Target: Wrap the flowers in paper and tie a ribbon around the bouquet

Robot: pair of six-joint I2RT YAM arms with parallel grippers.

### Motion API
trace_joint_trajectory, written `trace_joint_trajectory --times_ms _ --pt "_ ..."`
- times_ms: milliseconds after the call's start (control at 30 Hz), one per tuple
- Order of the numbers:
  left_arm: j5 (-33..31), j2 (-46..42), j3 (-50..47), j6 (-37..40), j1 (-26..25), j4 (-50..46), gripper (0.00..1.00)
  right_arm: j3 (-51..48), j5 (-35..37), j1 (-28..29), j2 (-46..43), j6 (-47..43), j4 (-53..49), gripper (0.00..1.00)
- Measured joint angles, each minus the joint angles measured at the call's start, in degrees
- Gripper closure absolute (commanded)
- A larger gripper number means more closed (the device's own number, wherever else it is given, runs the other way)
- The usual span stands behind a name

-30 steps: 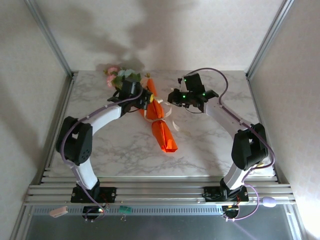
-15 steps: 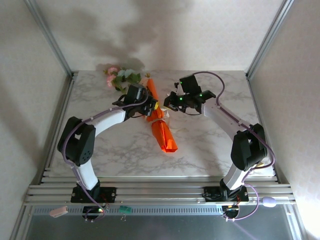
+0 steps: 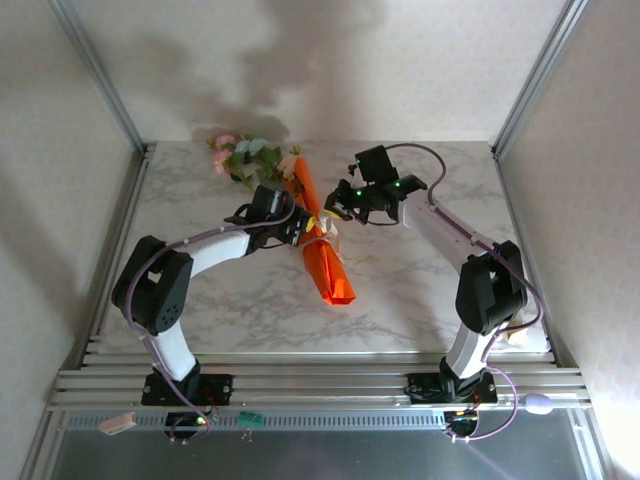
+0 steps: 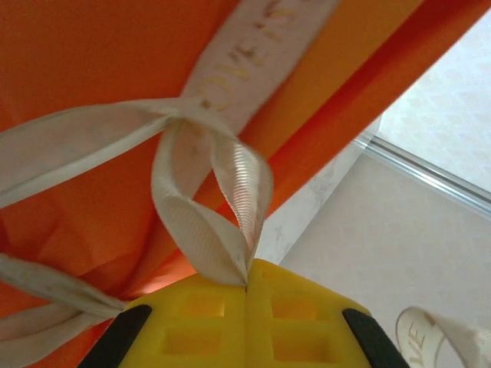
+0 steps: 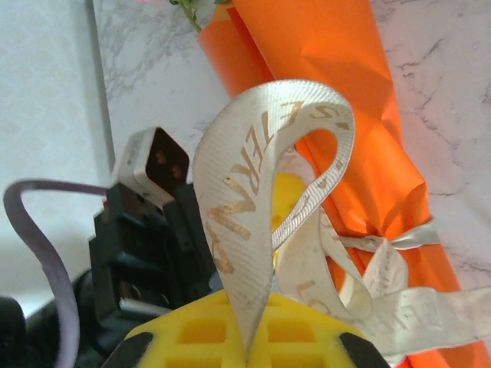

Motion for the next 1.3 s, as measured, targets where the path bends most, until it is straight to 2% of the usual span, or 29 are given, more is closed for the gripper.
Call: trace_joint_trajectory --times_ms 133,267,533,733,1000,1300 --pt "-0.44 -1.86 -2.67 -0.46 -0.22 3.89 1.0 -0.31 0.04 0.52 -0.09 3.28 -0.79 1.0" --pt "-1.14 -2.23 -2.93 -1.95 -0.2 7.43 1.0 -3.74 1.22 1.11 -4.2 5.7 -0.76 1.0" --pt "-1.01 0.81 -2.14 -3.54 -0.26 13.22 1.0 -6.73 1.36 4.44 -9.44 12.94 1.62 1.0" --pt "0.04 2.43 -2.51 -4.09 -0.85 15.61 1.0 -5.03 1.97 5.07 -7.04 15.54 2.8 1.0" --pt "0.33 -0.24 -7.21 -2.97 -1.01 15.69 1.0 -0.63 2.95 3.65 0.0 13.88 2.43 1.0" --pt "0.87 -0.83 -8.72 -2.1 -1.01 15.54 1.0 0.83 4.44 3.02 2.56 13.55 2.36 1.0"
